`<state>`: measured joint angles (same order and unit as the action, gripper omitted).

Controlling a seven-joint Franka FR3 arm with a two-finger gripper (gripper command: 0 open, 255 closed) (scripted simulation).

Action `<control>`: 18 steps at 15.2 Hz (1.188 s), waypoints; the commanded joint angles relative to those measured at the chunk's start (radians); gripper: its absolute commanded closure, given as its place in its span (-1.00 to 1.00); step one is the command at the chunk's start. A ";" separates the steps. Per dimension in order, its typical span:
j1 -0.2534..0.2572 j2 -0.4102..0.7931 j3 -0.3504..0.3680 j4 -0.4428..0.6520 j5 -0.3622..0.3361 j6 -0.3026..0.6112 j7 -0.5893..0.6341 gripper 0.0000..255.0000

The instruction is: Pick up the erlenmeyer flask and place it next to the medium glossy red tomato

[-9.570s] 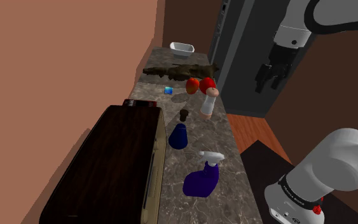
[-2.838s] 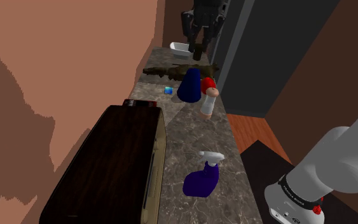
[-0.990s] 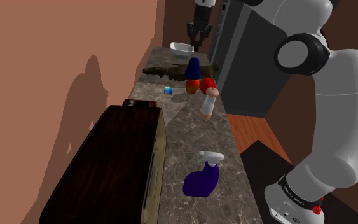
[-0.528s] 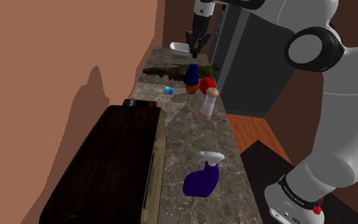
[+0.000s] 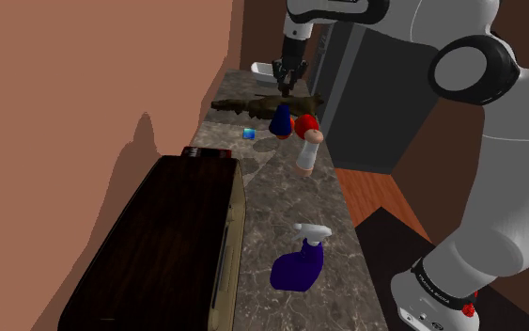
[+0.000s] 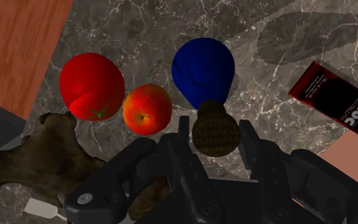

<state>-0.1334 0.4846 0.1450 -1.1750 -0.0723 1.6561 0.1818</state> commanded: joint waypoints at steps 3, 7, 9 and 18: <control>-0.004 -0.012 0.000 -0.071 0.001 0.061 0.001 1.00; -0.007 -0.015 -0.001 -0.131 0.001 0.116 0.002 1.00; -0.008 -0.015 -0.001 -0.157 0.001 0.143 0.003 1.00; -0.010 -0.006 -0.002 -0.239 -0.002 0.233 0.005 1.00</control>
<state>-0.1435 0.4790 0.1425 -1.4105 -0.0739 1.8857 0.1865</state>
